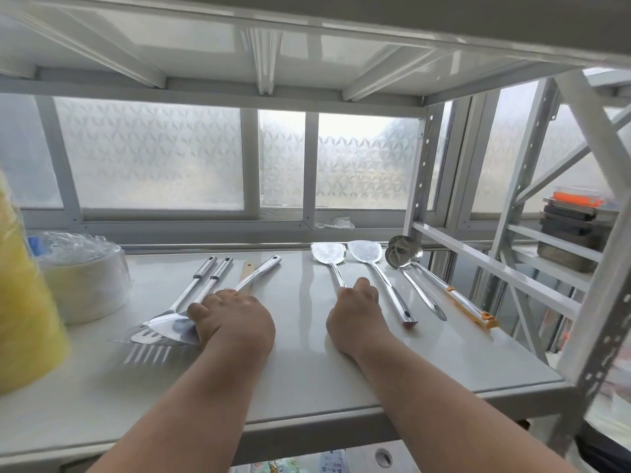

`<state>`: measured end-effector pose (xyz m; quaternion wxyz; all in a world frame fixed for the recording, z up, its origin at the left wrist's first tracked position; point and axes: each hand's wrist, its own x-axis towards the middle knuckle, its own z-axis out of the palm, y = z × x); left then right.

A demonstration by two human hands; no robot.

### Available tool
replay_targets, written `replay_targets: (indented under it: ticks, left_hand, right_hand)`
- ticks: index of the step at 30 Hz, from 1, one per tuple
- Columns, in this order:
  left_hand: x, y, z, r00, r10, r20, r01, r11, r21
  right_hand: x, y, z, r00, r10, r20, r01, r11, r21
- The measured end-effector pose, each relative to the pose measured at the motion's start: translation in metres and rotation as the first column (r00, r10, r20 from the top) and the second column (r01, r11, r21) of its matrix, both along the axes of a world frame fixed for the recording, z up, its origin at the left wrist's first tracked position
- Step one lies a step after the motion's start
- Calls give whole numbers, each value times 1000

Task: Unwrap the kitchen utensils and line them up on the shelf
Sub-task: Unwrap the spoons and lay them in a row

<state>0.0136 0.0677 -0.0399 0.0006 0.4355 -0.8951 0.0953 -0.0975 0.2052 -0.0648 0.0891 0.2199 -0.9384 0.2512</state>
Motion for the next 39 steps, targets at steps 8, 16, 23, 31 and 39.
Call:
replay_targets:
  ticks: [8,16,23,31,39]
  left_hand:
    - [1,2,2,1000,-3,5,3,1000,-7]
    - [2,2,2,1000,2,1,-2,1000,-13]
    - [3,3,5,1000,9,-9,-10,1000,-7]
    - [1,3,2,1000,13,-4,-13,1000,-1]
    - [0,3,1,999,29,-30,-29,999,16]
  right_hand:
    - [-8,-3,-3,1000,8,-1,-8,999,37]
    - [-5,-5,-1,999,4,55,-7,999,50]
    - [-4,-3,0,1000,8,18,-8,999,32]
    - [-2,2,4,1000,4,1,-4,996,89]
    - [3,6,7,1000,7,24,-8,999,37]
